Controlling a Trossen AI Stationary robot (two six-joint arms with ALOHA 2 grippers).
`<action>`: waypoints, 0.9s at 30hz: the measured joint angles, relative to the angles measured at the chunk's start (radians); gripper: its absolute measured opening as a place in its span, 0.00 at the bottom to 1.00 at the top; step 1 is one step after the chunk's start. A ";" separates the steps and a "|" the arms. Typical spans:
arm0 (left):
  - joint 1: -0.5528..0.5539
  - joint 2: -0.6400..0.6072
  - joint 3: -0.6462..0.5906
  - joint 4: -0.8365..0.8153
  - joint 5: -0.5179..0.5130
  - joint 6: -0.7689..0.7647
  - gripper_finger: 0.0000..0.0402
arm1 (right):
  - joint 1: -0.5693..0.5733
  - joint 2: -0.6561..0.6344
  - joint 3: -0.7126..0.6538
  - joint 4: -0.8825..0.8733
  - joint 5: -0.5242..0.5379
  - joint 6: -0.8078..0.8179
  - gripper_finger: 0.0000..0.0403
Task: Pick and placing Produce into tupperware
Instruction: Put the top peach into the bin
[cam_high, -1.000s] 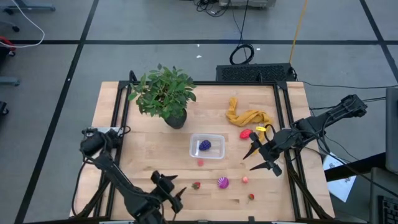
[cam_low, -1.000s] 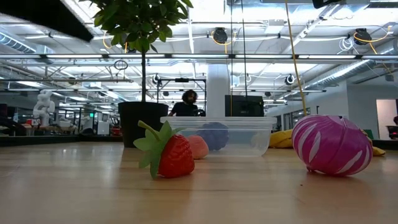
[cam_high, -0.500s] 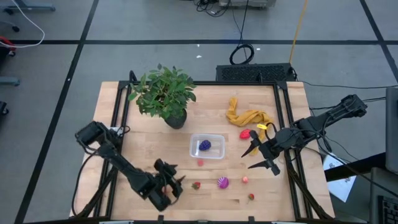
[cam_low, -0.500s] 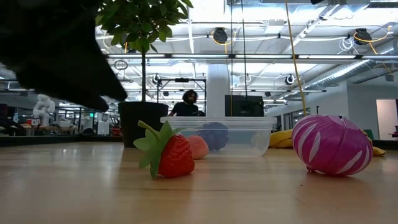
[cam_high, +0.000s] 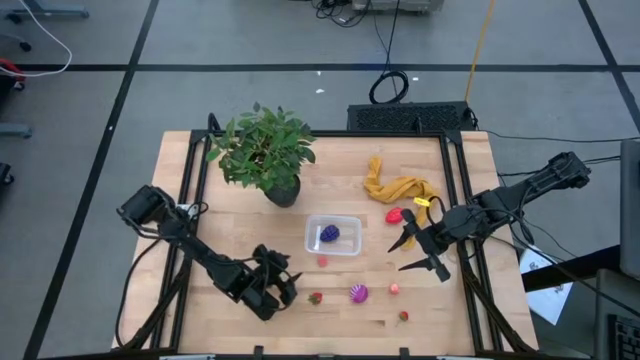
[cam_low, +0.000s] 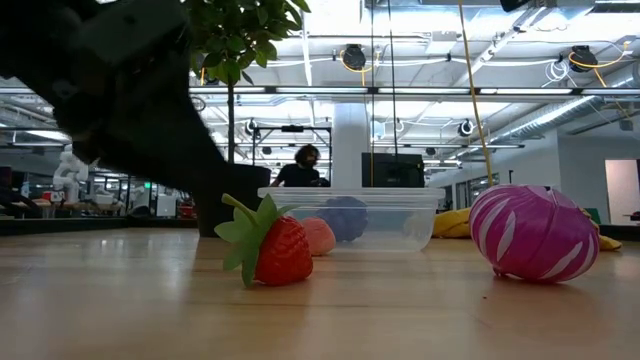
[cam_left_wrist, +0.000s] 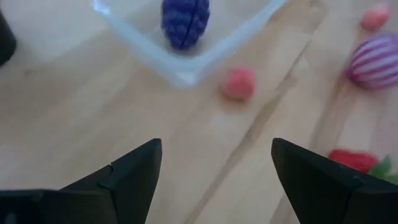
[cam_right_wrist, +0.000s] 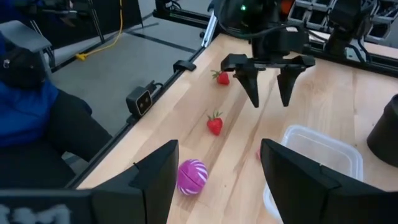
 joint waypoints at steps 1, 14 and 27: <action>0.000 -0.001 0.000 0.005 -0.018 0.002 0.77 | 0.000 0.000 0.000 0.000 0.000 0.000 0.54; 0.002 -0.001 0.000 0.014 -0.058 0.116 0.77 | 0.000 0.000 0.000 -0.006 0.024 -0.001 0.54; 0.011 -0.001 0.000 0.017 -0.055 0.106 0.77 | 0.000 0.000 0.000 -0.007 0.024 -0.002 0.54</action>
